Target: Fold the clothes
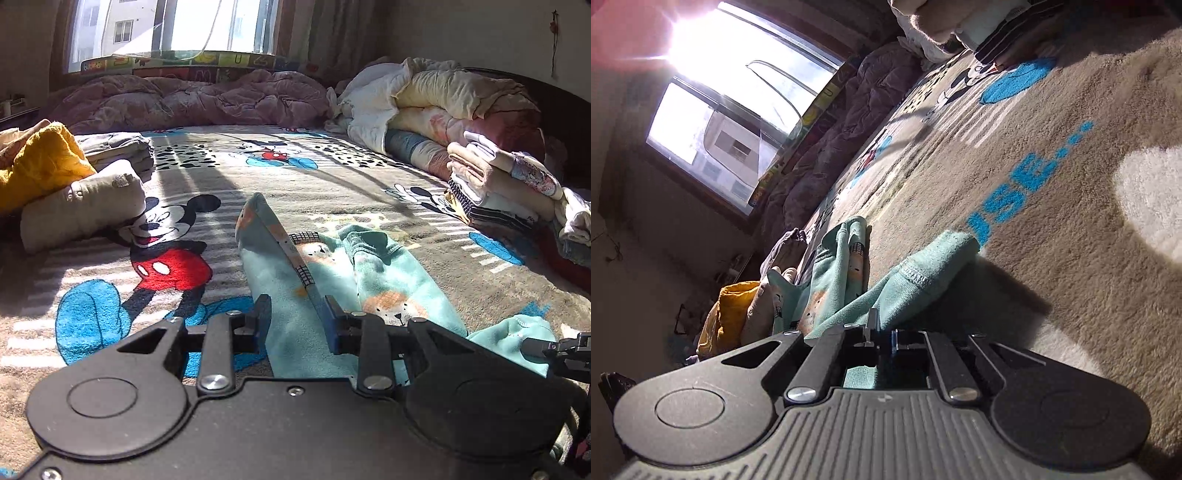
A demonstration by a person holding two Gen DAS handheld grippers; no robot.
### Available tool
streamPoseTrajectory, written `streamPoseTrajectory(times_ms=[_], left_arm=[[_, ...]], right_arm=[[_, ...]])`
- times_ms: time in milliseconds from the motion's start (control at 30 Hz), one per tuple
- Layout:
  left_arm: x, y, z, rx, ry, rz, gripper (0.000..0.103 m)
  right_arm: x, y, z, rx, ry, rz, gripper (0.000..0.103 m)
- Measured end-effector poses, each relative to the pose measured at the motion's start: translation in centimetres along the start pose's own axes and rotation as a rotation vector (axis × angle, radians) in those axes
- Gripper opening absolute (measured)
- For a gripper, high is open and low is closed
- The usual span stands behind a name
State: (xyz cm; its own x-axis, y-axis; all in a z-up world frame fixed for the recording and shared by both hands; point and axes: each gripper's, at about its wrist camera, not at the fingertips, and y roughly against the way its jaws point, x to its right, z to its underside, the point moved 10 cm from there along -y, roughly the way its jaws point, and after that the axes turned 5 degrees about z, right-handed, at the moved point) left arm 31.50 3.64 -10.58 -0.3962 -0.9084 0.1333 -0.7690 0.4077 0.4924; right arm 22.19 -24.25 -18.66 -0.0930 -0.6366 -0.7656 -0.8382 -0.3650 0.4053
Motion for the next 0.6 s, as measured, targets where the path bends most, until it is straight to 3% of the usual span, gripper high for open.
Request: streamPoseTrajectory(times_ms=[167, 367, 467, 600], left_arm=[[-0.8, -5.6, -1.6, -0.037, -0.089, 0.011, 0.029], [-1.2, -11.2, -1.4, -0.130, -0.188, 0.082, 0.028], [-1.2, -12.3, -1.2, -0.153, -0.169, 0.166, 0.028], [-2.7, -10.4, -4.1, -0.063, -0.067, 0.234, 0.028]], right_arm=[[0.3, -0.1, 0.1, -0.017, -0.002, 0.006, 0.010], [0.3, -0.7, 0.5, -0.045, -0.020, 0.007, 0.010], [0.4, -0.9, 0.6, -0.058, -0.037, 0.002, 0.010], [0.6, -1.0, 0.5, -0.062, -0.064, -0.007, 0.010]])
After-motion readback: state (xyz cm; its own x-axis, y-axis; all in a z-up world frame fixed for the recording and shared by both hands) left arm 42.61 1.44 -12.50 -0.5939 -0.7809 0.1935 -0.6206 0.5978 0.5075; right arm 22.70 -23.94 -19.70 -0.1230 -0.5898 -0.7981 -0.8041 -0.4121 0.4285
